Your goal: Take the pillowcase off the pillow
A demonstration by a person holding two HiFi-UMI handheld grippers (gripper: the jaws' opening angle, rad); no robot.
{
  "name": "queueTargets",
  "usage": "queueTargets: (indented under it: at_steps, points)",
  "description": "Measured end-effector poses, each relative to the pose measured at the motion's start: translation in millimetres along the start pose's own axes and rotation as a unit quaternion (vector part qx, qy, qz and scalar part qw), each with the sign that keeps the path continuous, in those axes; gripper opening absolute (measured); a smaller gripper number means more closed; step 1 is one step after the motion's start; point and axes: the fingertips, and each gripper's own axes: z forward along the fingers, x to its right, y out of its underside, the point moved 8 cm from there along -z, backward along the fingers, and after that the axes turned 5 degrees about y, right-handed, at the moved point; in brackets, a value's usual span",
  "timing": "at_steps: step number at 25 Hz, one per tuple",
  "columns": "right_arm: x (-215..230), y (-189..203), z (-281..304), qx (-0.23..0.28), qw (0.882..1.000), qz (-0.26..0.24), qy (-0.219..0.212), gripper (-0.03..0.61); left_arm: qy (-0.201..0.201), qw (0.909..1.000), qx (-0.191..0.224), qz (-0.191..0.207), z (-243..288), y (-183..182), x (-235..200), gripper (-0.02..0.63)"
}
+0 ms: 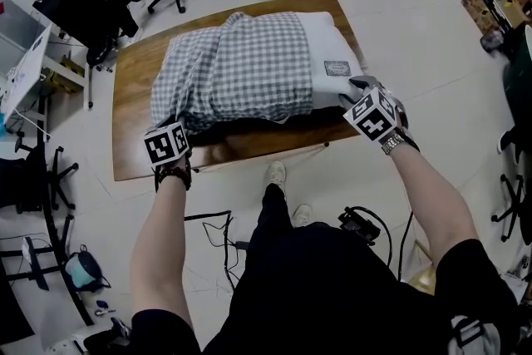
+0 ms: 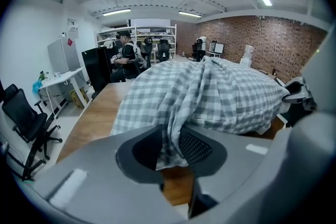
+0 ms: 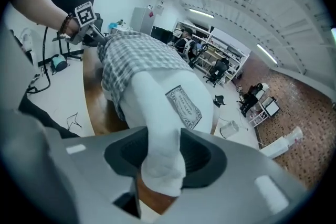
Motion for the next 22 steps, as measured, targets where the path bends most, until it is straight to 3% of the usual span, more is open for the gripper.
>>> queueTargets:
  at_steps: [2, 7, 16, 22]
  points:
    - [-6, -1, -9, 0.004, 1.000, 0.003, -0.021, 0.195, 0.014, 0.9997, -0.003, 0.020, -11, 0, 9, 0.120]
    - [-19, -4, -37, 0.025, 0.998, 0.014, -0.057, 0.201, 0.036, 0.9983, 0.008, 0.046, -41, 3, 32, 0.123]
    - [-26, -14, -71, 0.049, 0.997, 0.017, -0.051, 0.201, 0.043, 0.9948, 0.038, 0.083, -74, -11, 63, 0.138]
    - [-14, -37, -74, 0.063, 0.997, 0.013, -0.051, 0.201, 0.077, 0.9877, 0.053, 0.125, -84, -45, 93, 0.184]
